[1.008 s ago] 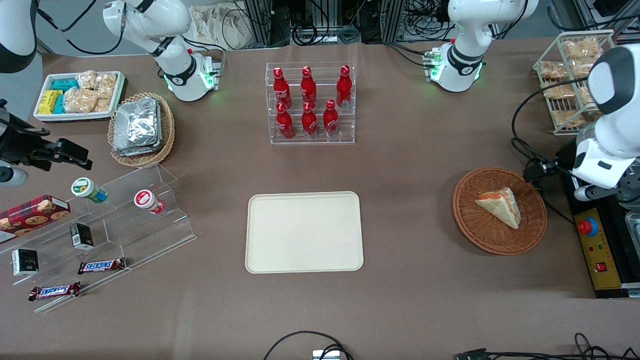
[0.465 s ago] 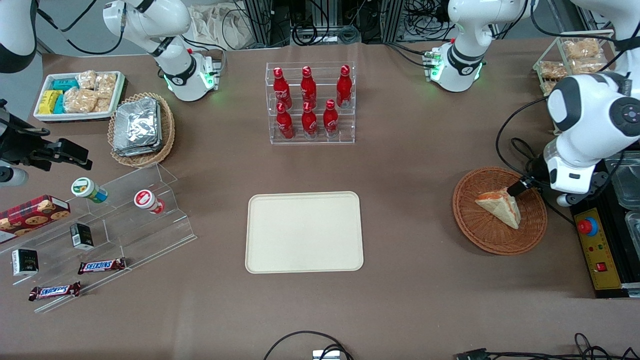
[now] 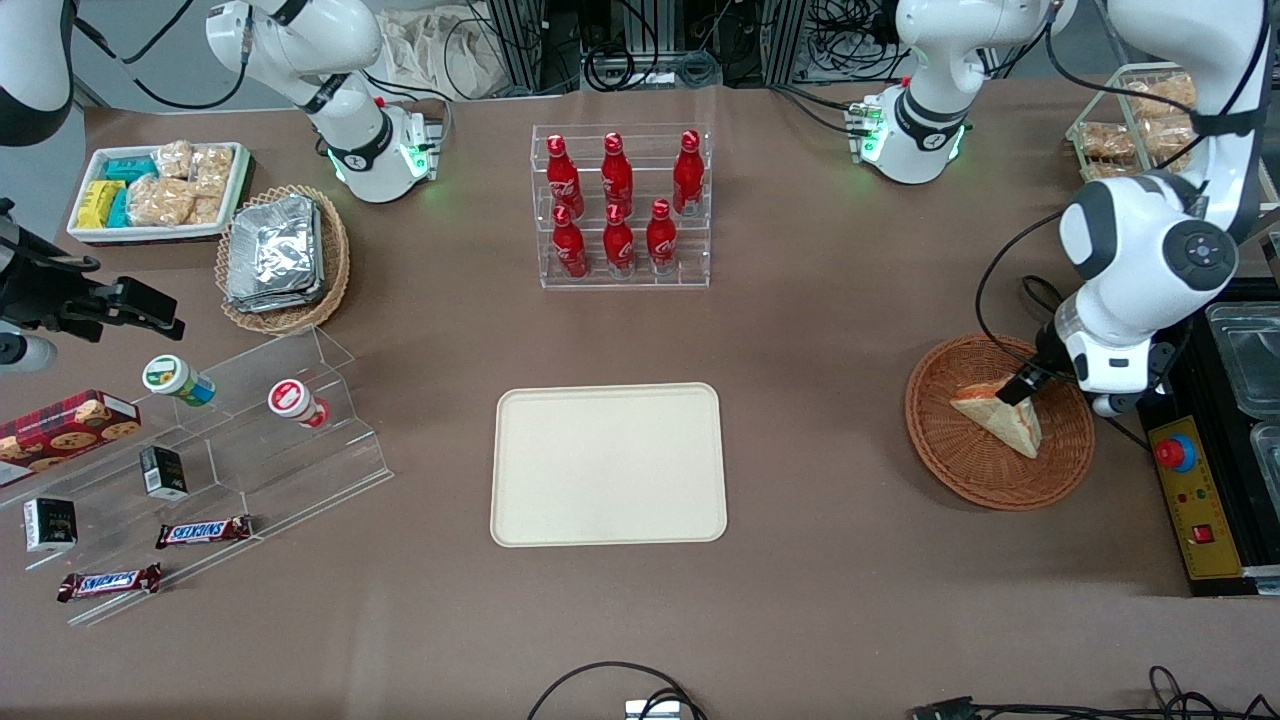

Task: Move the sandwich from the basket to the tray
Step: 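Lower the left gripper and close it on the wrapped sandwich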

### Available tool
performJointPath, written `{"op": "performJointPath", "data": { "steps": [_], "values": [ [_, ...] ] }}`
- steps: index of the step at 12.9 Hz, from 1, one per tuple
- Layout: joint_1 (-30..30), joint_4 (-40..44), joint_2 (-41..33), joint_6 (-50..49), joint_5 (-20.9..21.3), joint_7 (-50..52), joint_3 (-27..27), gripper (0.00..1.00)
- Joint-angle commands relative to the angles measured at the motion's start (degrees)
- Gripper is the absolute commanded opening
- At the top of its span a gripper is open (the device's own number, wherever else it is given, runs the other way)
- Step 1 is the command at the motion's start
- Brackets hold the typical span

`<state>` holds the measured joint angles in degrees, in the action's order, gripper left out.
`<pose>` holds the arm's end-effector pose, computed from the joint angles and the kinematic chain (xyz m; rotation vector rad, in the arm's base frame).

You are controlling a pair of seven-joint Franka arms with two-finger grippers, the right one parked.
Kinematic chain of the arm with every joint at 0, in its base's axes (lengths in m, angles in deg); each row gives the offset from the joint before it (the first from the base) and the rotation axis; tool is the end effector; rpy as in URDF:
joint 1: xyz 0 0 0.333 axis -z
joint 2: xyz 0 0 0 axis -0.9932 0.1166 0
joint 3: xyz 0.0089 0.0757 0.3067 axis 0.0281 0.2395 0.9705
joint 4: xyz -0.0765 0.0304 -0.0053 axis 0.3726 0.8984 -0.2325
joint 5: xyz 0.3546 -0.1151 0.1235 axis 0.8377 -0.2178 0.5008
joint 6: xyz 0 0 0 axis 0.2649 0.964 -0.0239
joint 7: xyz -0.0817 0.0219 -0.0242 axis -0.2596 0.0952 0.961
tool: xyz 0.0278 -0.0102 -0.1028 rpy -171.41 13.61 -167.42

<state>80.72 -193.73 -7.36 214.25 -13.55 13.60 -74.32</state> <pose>0.5270 0.0264 0.3041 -2.9232 -1.1475 -0.0231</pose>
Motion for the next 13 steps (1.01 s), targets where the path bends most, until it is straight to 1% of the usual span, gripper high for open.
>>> {"op": "performJointPath", "data": {
  "steps": [1, 6, 9, 10, 11, 13],
  "values": [
    [0.0, -0.5, 2.4, 3.9, 0.6, 3.3, 0.0, 1.0],
    [0.0, -0.5, 5.4, 7.7, 0.6, 4.5, 0.0, 1.0],
    [0.0, -0.5, 6.8, 9.2, 0.6, 4.9, 0.0, 0.94],
    [0.0, -0.4, 7.0, 9.7, 0.6, 5.0, 0.0, 0.89],
    [0.0, -0.4, 7.4, 9.9, 0.6, 5.0, 0.0, 0.8],
    [0.1, -0.5, 7.4, 10.0, 0.6, 5.0, 0.0, 0.6]
  ]
}}
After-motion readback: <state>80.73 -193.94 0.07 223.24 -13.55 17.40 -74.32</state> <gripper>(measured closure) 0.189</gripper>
